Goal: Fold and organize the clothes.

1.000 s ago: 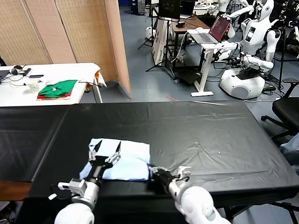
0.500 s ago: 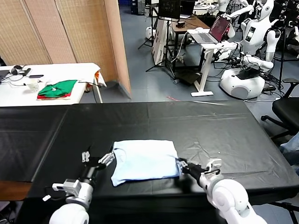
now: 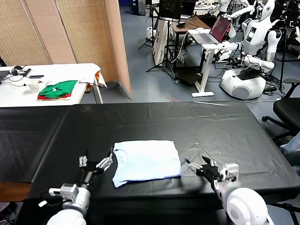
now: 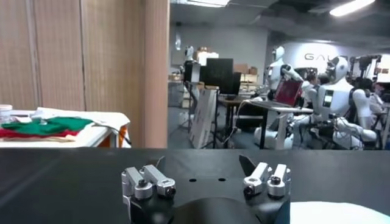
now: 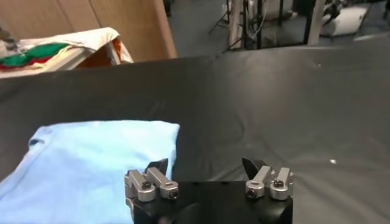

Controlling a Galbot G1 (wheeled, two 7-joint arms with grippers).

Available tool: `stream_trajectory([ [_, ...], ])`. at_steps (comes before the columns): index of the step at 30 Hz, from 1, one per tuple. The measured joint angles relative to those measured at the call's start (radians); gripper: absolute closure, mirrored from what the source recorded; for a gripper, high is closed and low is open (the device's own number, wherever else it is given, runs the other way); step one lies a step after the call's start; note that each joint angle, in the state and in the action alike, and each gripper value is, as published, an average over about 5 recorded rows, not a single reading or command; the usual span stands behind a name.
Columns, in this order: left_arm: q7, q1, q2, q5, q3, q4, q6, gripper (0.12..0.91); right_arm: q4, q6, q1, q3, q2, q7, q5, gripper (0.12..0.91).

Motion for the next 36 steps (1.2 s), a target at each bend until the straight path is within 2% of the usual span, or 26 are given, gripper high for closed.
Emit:
stream_trajectory([
  [3,-0.013,0.039,0.018,-0.007,-0.004,-0.029,0.02,0.123,0.043,0.066,-0.077,0.019,0.004,-0.047,-0.085,0.118],
  [5,-0.022,0.071,0.03,-0.009,-0.011,-0.046,0.024,0.123,0.063,0.155,-0.137,0.021,0.009,-0.072,-0.159,0.118],
  [7,-0.032,0.103,0.041,-0.015,-0.02,-0.059,0.027,0.123,0.072,0.263,-0.199,0.017,0.017,-0.076,-0.24,0.118],
  [12,-0.057,0.18,0.059,-0.059,-0.047,-0.088,0.045,0.123,0.091,0.524,-0.345,0.011,0.038,-0.007,-0.371,0.118],
  [16,-0.063,0.234,0.061,-0.076,-0.066,-0.11,0.055,0.123,0.116,0.649,-0.452,0.012,0.047,0.068,-0.423,0.118],
  [21,-0.064,0.286,0.061,-0.085,-0.082,-0.13,0.068,0.123,0.149,0.712,-0.564,-0.006,0.059,0.146,-0.483,0.118],
  [24,-0.064,0.309,0.061,-0.097,-0.094,-0.139,0.08,0.123,0.157,0.734,-0.615,-0.022,0.063,0.176,-0.509,0.118],
  [28,-0.061,0.325,0.061,-0.1,-0.104,-0.139,0.082,0.123,0.161,0.748,-0.662,-0.039,0.066,0.19,-0.515,0.118],
  [36,-0.057,0.328,0.058,-0.096,-0.104,-0.124,0.083,0.123,0.164,0.752,-0.695,-0.051,0.066,0.193,-0.516,0.118],
])
